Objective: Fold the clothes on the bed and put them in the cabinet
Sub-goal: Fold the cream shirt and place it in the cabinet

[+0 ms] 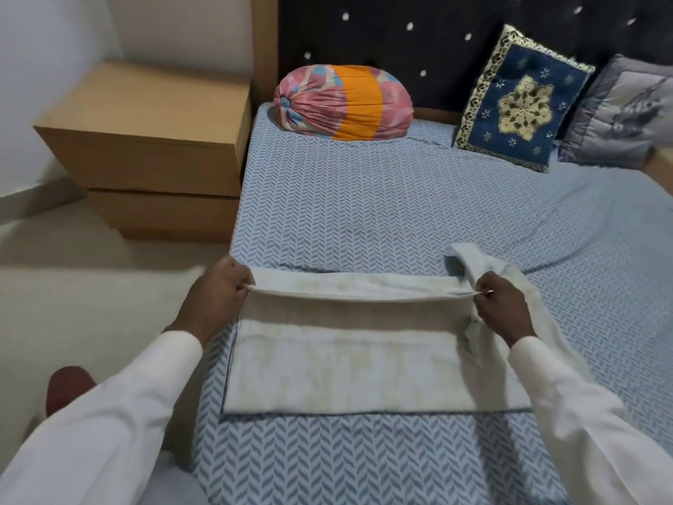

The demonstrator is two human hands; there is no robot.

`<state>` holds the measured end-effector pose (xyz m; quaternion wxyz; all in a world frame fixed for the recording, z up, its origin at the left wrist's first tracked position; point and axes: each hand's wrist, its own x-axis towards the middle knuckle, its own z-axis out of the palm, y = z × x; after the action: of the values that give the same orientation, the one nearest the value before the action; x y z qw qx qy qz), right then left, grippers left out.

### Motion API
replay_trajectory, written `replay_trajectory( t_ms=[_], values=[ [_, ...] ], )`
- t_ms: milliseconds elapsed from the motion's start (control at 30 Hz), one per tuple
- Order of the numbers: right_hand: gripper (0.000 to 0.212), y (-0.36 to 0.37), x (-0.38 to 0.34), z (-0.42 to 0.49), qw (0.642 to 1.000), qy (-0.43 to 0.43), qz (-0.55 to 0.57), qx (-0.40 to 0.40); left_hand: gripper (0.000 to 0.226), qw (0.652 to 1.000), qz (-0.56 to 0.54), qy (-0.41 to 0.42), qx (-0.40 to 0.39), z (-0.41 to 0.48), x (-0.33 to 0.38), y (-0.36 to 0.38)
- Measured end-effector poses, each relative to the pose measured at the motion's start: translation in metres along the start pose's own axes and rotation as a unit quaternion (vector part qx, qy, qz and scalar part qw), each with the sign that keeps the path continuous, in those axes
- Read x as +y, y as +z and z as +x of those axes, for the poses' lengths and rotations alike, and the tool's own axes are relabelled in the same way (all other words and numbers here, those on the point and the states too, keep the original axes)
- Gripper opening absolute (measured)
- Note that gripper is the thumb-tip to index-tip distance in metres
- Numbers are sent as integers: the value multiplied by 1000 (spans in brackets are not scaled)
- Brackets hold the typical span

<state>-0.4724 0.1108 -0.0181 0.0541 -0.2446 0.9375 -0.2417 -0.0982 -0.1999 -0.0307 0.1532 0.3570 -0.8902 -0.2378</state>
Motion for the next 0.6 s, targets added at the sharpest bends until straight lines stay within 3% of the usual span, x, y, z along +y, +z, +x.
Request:
replay_trajectory(
  t_ms=[300,400,500,600],
  values=[
    [14,2,24,-65,993,-19,-100,-54,26,993,114,-22,39,-71,13,20],
    [18,7,22,-69,992,-16,-124,16,37,982,173,-2,72,-75,29,37],
    [37,24,3,-59,983,-59,-141,102,59,986,146,73,-23,-71,66,70],
    [46,51,-16,-33,955,-111,-273,32,96,975,108,69,-180,-68,104,104]
  ],
)
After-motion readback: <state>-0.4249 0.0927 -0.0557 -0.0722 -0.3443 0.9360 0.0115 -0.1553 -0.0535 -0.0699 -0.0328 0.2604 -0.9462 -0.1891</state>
